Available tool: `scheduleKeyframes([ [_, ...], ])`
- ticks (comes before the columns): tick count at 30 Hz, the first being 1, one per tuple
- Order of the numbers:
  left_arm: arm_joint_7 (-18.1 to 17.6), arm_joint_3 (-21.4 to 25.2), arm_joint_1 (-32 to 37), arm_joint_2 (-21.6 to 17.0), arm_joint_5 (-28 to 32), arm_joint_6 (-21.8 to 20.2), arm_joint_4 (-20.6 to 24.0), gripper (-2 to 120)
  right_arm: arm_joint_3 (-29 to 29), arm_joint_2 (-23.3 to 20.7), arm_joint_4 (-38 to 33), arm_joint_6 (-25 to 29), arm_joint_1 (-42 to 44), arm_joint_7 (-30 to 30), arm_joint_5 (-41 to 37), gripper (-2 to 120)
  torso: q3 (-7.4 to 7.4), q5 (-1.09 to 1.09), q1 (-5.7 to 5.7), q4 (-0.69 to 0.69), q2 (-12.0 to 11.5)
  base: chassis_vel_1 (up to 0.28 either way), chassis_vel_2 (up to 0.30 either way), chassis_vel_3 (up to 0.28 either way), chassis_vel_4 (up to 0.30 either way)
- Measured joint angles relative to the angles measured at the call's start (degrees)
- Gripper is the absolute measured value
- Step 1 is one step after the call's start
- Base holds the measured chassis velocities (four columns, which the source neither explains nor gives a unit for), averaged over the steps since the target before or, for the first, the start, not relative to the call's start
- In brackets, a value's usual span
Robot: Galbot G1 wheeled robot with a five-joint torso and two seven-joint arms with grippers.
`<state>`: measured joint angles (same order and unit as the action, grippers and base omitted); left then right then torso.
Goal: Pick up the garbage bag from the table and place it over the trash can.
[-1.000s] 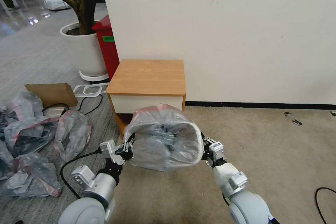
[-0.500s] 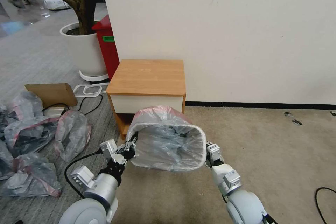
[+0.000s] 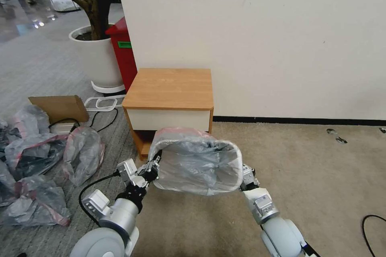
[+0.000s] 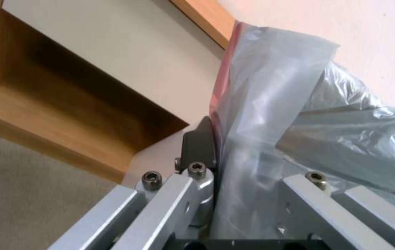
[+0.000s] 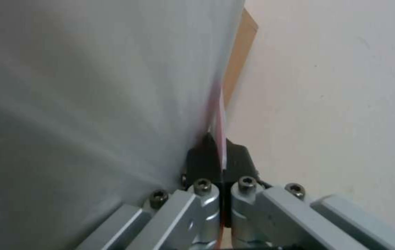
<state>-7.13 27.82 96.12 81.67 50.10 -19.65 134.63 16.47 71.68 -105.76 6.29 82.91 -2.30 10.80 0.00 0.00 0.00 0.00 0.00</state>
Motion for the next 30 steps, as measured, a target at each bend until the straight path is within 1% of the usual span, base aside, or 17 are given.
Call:
scheduleKeyframes([
  [4,-0.13,0.00,0.01,0.51,0.00,0.00,0.02,4,-0.08,-0.07,-0.17,0.04,0.02,-0.15,0.27,0,0.00,0.00,0.00,0.00,0.00,0.000,0.000,0.000,0.000],
  [8,-0.32,-0.01,-0.12,0.82,0.22,-0.06,0.23,4,0.04,0.24,0.17,0.40,-0.09,-0.46,2.34,0,0.00,0.00,0.00,0.00,0.00,0.000,0.000,0.000,0.000],
  [16,-0.52,-0.02,0.05,1.47,0.75,-0.23,0.53,4,1.31,0.71,1.31,1.55,-0.63,-2.83,8.90,0,0.00,0.00,0.00,0.00,0.00,0.000,0.000,0.000,0.000],
  [29,-1.07,0.38,-0.17,1.40,0.98,-0.46,0.70,4,1.93,0.42,2.06,1.98,-0.37,-3.52,10.15,0,0.00,0.00,0.00,0.00,0.00,0.000,0.000,0.000,0.000],
  [30,-1.29,0.64,-0.31,1.40,1.04,-0.51,0.70,4,1.86,0.42,2.07,2.36,-0.21,-3.53,10.09,2,0.00,0.00,0.00,0.00,0.00,0.000,0.000,0.000,0.000],
])
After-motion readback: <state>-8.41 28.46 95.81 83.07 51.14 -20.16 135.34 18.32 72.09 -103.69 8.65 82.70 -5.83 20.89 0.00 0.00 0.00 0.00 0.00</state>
